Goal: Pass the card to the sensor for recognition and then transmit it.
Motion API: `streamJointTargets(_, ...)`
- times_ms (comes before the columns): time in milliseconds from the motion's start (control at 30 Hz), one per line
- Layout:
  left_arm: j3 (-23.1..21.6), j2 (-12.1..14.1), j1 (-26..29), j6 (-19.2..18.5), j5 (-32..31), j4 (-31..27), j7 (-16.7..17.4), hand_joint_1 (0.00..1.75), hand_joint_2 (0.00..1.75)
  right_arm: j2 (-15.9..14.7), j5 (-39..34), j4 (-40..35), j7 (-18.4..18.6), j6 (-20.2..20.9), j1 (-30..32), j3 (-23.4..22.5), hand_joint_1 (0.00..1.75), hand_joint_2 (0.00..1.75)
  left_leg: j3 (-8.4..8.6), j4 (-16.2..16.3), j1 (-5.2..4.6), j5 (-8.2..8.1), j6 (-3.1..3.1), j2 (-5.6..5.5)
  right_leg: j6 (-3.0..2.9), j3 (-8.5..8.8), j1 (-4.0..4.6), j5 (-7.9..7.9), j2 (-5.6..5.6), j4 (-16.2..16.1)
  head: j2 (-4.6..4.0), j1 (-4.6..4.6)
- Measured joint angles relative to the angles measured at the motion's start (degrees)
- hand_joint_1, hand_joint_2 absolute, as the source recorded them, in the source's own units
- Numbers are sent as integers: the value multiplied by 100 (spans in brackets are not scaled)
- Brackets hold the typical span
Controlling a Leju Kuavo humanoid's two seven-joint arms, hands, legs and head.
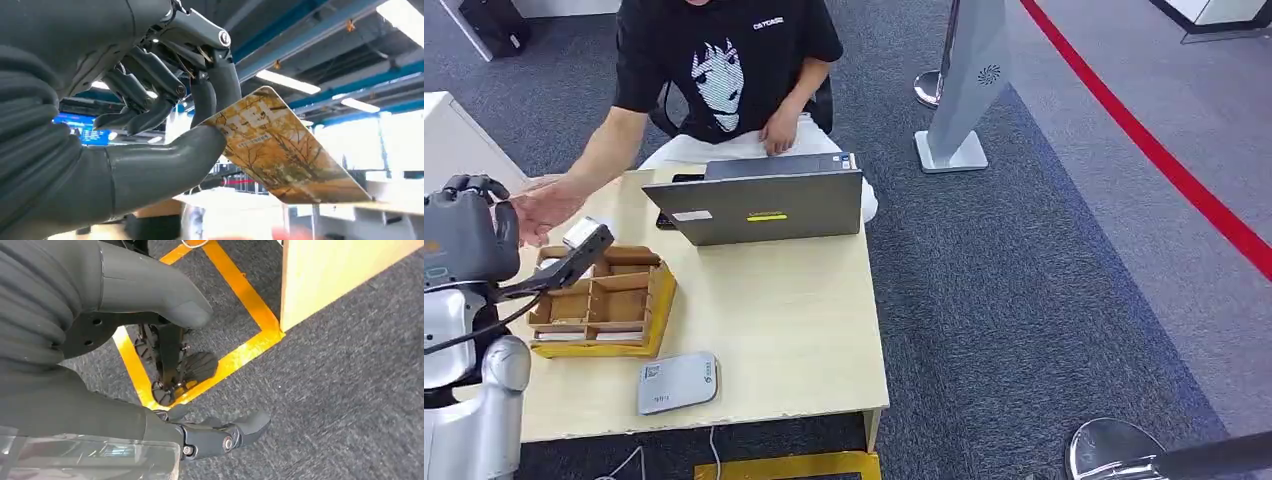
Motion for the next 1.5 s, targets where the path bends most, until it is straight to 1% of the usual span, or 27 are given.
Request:
streamJointTargets(100, -164, 144, -33, 46, 0, 319, 111, 175, 175, 2, 13, 0, 0, 2, 1, 11, 0, 175, 0, 0, 0, 0, 0, 0, 0, 0, 0, 0, 1, 0, 0, -2)
streamJointTargets(200, -310, 209, -36, 101, 0, 515, 148, 175, 175, 2, 15, 0, 0, 2, 0, 13, 0, 175, -1, 0, -2, 0, 0, 0, 0, 1, 0, 0, 1, 0, 0, 0)
streamJointTargets(467, -457, 295, -40, 124, -2, 679, 155, 175, 175, 31, 30, 0, 7, 0, 1, 17, 0, 175, -1, 0, -2, -1, 0, 1, 0, 0, 0, 0, 1, 0, 0, 0)
streamJointTargets(500, -457, 293, -38, 159, -2, 679, 118, 14, 175, 31, 29, 0, 9, 0, 1, 17, 0, 175, -1, 0, -1, -1, 0, 1, 0, 1, 0, 0, 1, 0, 0, 0)
streamJointTargets(533, -457, 293, -38, 186, -2, 679, 74, 0, 175, 31, 31, 0, 9, -2, 2, 17, 0, 175, -1, 0, -1, -1, 0, 1, 0, 1, 0, 0, 1, 0, 0, 0)
streamJointTargets(667, -454, 286, 12, 289, -2, 679, -18, 0, 175, 33, 31, 0, 26, -2, 3, 17, 0, 175, -2, 0, -1, -1, 0, 1, 0, 1, 0, 0, 1, 0, 0, 0)
streamJointTargets(800, -374, 266, 197, 466, -2, 609, -188, 0, 175, 39, 28, 0, 59, -7, 5, 17, 0, 175, -2, -1, -1, -1, 0, 1, 0, 1, 0, -1, 2, 0, 0, 2)
streamJointTargets(1033, -282, 229, 405, 527, 0, 528, -258, 0, 175, 46, 13, 0, 96, -39, 4, 17, 0, 175, -5, -1, -2, -1, 0, 1, 1, 2, 0, -1, 0, 0, 0, 0)
streamJointTargets(1200, -61, 196, 716, 765, 0, 421, -514, 0, 175, 48, -11, 0, 142, -105, 20, 15, 0, 175, -3, -1, -1, -1, 0, 0, 1, 1, 0, -1, 0, 0, 0, 0)
streamJointTargets(1267, 48, 172, 808, 802, 0, 387, -545, 0, 175, 48, -20, 0, 146, -105, 21, 15, 0, 175, -4, -1, -1, -1, 0, 0, 1, 1, 0, -1, 0, 0, 0, 0)
streamJointTargets(1333, 187, 118, 923, 917, 91, 278, -714, 0, 175, 48, -48, 0, 159, -111, 24, 13, 0, 175, -4, -1, -1, -1, 0, 1, 1, 1, 0, -1, 1, 0, 0, -2)
streamJointTargets(1400, 380, -6, 1136, 1101, 383, 16, -1007, 0, 175, 50, -100, 0, 142, -144, 31, -2, 0, 175, -5, -1, -1, -3, -1, 3, 1, 1, 0, -2, 3, 0, 0, 0)
streamJointTargets(1500, 746, -277, 1664, 1355, 1295, -714, -1575, 0, 175, 74, -225, 0, 136, -262, 43, -42, 0, 175, -4, -2, -3, -12, 1, 13, 6, 0, 0, -6, 14, 0, 0, 0)
